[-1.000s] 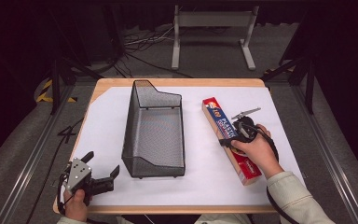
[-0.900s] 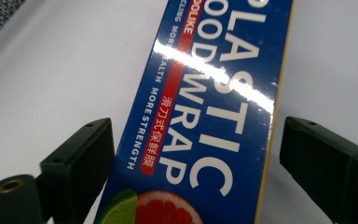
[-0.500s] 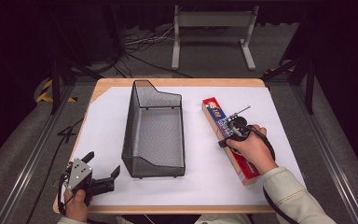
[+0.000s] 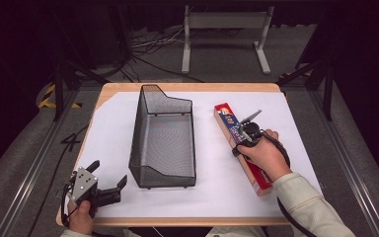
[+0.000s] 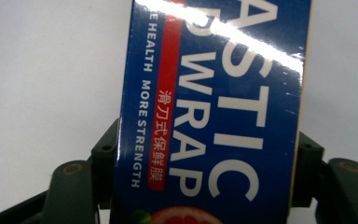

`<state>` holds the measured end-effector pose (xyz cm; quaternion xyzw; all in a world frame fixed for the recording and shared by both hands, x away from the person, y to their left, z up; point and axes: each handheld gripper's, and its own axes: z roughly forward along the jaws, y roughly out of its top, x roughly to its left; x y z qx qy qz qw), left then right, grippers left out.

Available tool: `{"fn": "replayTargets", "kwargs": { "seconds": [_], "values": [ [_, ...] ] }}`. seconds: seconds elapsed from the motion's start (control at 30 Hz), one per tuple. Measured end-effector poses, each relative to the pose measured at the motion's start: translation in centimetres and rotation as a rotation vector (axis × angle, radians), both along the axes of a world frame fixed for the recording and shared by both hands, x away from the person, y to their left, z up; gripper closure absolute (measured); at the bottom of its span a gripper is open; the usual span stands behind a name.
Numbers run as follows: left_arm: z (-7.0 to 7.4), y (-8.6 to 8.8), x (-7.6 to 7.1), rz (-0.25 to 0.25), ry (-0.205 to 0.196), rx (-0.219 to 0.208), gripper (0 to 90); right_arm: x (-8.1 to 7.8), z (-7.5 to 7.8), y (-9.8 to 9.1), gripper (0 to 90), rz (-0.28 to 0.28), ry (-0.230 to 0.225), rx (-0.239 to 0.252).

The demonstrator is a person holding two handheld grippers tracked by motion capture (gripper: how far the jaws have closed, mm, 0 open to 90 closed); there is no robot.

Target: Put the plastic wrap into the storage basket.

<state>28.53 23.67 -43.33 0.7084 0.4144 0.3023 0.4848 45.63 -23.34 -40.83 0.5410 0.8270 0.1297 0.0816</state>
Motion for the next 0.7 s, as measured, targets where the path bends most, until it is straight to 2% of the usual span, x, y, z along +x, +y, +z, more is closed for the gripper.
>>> {"fn": "replayTargets", "kwargs": {
  "seconds": [0.17,0.27,0.37,0.53,0.7],
  "values": [
    [0.0,0.0,0.0,0.003,0.001,-0.002,0.1,0.0,0.3,0.3,39.4,-0.028,0.011,-0.028],
    [-0.1,0.0,0.0,0.005,0.001,-0.002,0.0,0.2,0.5,0.0,40.1,-0.043,0.027,0.002],
    [-0.1,0.1,0.1,0.007,0.003,-0.003,0.0,0.1,0.8,-0.2,40.4,-0.071,0.038,0.007],
    [-0.1,0.0,0.1,0.007,0.002,0.000,0.0,-0.2,1.8,-0.4,40.6,-0.164,0.079,0.090],
    [0.0,0.0,0.0,0.009,0.003,-0.001,0.1,-0.7,2.9,-0.2,40.8,-0.139,0.017,0.055]
  ]
}}
